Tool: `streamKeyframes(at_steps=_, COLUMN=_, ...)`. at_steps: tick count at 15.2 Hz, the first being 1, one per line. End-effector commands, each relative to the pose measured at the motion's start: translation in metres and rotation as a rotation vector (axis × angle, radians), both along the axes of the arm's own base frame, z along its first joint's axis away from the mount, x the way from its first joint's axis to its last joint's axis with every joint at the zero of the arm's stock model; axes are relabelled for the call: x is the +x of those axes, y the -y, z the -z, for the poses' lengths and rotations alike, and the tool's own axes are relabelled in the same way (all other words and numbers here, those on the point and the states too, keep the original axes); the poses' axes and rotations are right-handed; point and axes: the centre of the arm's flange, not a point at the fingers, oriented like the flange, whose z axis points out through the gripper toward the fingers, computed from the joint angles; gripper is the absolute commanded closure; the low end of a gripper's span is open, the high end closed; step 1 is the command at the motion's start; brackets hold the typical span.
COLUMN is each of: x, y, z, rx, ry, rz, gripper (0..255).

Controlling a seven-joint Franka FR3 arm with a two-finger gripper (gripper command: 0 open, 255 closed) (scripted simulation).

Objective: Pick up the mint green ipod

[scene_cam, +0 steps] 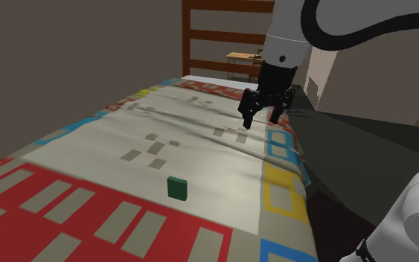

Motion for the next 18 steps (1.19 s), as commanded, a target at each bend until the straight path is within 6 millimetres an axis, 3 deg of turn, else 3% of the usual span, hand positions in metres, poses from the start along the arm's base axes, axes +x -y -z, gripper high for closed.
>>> streamKeyframes(at_steps=1, x=0.009, y=-0.018, z=0.016, rx=0.003, ry=-0.008, rz=0.021, gripper=0)
streamKeyframes(at_steps=18, x=0.1, y=-0.181, z=0.145, rx=0.023, ry=-0.08, rz=0.18, gripper=0)
